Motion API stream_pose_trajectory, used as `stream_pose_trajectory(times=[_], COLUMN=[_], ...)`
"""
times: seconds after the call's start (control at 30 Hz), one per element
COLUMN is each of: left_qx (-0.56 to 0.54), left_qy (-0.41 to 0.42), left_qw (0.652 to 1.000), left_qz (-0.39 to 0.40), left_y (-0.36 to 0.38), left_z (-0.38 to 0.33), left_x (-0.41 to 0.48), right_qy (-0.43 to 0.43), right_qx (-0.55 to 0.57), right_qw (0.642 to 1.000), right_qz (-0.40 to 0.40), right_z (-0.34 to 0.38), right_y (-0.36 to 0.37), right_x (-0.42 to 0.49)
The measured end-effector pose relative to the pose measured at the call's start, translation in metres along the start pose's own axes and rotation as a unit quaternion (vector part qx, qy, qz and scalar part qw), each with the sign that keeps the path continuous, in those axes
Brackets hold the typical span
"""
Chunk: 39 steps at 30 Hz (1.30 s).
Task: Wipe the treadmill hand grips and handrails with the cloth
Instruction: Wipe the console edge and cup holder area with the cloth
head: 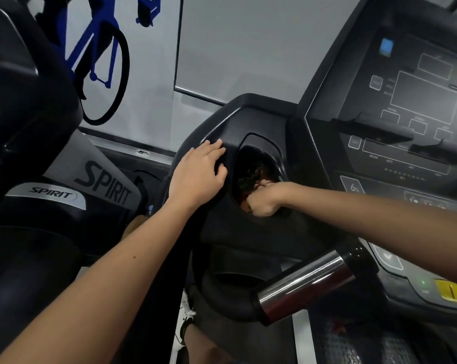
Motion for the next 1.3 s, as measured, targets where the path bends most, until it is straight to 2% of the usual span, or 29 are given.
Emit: stream_pose_trajectory(times=[0.2, 0.37, 0.43, 0.6, 0.77, 0.93, 1.03, 1.1, 1.17, 1.23, 1.3], left_qx=[0.0, -0.001, -0.002, -0.004, 0.0, 0.002, -0.001, -0.003, -0.004, -0.005, -0.005], left_qy=[0.002, 0.002, 0.001, -0.002, -0.001, 0.0, 0.001, 0.0, 0.0, -0.001, -0.002], left_qw=[1.0, 1.0, 1.0, 1.0, 1.0, 1.0, 1.0, 1.0, 1.0, 1.0, 1.0], left_qz=[-0.006, -0.001, 0.002, -0.001, -0.003, -0.006, -0.007, -0.006, -0.006, -0.009, -0.012], left_y=[0.001, -0.001, -0.001, 0.0, 0.001, 0.001, 0.001, 0.001, 0.001, 0.001, 0.001], left_z=[-0.002, -0.002, -0.002, -0.001, -0.001, -0.001, 0.0, 0.0, 0.0, 0.0, 0.0], left_x=[0.0, 0.0, 0.0, 0.0, 0.001, 0.0, -0.001, -0.001, -0.001, 0.0, 0.0], right_qy=[-0.039, -0.086, -0.082, -0.08, -0.064, -0.026, 0.006, 0.012, -0.004, -0.02, -0.033], right_qx=[0.079, 0.216, 0.233, 0.18, 0.054, -0.095, -0.114, -0.094, -0.039, 0.058, 0.193], right_qw=[0.993, 0.971, 0.967, 0.98, 0.996, 0.994, 0.989, 0.99, 0.996, 0.997, 0.98], right_qz=[-0.08, -0.06, -0.054, -0.01, 0.039, -0.045, -0.092, -0.101, -0.076, -0.041, -0.022], right_z=[-0.004, -0.009, -0.011, -0.011, 0.0, 0.011, 0.02, 0.023, 0.02, 0.009, -0.002], right_y=[-0.002, -0.002, -0.005, -0.009, -0.002, -0.002, -0.008, -0.015, -0.02, -0.02, -0.016], right_x=[0.0, -0.016, -0.019, -0.018, -0.011, -0.002, -0.004, -0.007, -0.01, -0.013, -0.015])
Point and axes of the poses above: each hand's wrist, its own x-axis towards the middle knuckle, its own y-axis out of the palm, z = x × y, the point moved 2 cm from there along x, towards the middle knuckle, and after that the axes turned 4 degrees about -y, right-handed, at the moved point
